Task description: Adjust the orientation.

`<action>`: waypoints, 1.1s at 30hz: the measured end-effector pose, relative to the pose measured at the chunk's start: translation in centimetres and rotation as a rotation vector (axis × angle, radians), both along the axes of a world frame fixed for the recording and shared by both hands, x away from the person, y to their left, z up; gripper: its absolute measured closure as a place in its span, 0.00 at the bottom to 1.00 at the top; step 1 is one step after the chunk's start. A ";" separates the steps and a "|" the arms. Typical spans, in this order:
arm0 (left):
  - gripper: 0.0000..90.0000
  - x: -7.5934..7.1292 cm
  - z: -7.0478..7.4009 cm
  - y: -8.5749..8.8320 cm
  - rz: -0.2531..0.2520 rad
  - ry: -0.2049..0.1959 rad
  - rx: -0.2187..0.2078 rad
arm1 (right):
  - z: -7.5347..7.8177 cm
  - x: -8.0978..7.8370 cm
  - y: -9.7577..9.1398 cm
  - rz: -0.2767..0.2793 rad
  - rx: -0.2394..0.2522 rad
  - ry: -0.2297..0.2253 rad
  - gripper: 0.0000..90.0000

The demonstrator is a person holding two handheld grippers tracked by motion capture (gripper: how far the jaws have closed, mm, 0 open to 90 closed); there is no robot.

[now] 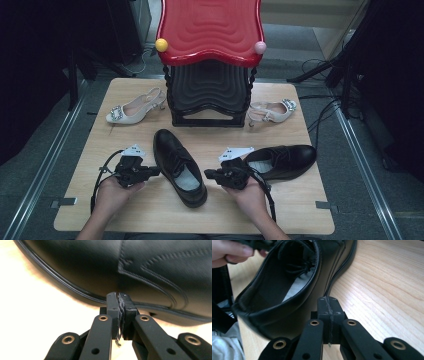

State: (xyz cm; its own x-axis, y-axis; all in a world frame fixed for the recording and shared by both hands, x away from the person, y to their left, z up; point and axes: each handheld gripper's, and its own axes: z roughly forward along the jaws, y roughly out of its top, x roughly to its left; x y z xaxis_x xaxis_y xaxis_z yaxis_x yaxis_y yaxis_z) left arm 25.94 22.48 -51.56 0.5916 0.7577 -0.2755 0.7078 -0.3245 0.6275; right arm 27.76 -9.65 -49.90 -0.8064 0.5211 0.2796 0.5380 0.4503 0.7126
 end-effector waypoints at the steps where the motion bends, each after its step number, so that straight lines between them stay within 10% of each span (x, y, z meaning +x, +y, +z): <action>1: 0.98 -0.2 0.0 -0.1 -0.003 0.003 -0.005 | -0.1 0.2 0.2 0.001 -0.011 -0.005 1.00; 33: 1.00 1.3 -0.7 -2.8 -0.054 0.019 -0.035 | -0.4 -1.1 0.8 -0.005 -0.024 0.018 1.00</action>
